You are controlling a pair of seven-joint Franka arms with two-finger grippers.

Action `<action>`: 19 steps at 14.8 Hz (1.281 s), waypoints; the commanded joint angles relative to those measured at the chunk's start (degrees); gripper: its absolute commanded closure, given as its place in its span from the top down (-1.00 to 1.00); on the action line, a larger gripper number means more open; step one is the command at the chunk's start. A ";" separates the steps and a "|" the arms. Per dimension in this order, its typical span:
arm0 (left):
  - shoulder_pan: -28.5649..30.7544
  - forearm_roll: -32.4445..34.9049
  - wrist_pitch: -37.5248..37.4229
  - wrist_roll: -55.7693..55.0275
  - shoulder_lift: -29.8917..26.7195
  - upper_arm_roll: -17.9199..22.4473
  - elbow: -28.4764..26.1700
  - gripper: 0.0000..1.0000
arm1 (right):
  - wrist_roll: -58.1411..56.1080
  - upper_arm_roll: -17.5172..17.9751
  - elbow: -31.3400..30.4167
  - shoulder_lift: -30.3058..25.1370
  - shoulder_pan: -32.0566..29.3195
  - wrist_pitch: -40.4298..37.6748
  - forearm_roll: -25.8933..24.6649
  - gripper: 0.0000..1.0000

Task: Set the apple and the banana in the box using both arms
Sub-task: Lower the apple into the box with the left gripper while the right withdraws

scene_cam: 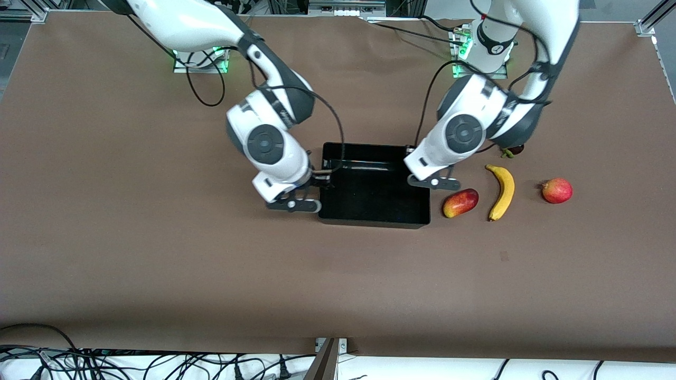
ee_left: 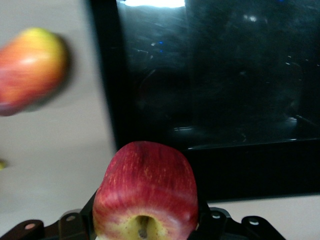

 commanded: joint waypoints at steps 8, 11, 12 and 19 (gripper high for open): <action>-4.45 -2.22 13.13 -1.65 8.27 0.29 -3.70 0.96 | -20.99 -4.80 0.31 -16.11 -13.94 -17.76 -0.04 1.00; -4.28 -2.22 12.17 -1.83 7.13 0.29 -3.35 1.00 | -26.70 -6.38 -5.12 -23.49 -17.46 -20.77 0.31 1.00; -4.19 -2.22 11.39 -2.00 6.52 0.29 -3.00 1.00 | -28.81 -8.22 -7.67 -26.13 -17.47 -20.78 0.31 1.00; 1.16 5.48 -22.17 -0.08 4.32 2.57 20.28 1.00 | -32.00 -11.75 -14.02 -31.95 -17.65 -19.55 0.32 1.00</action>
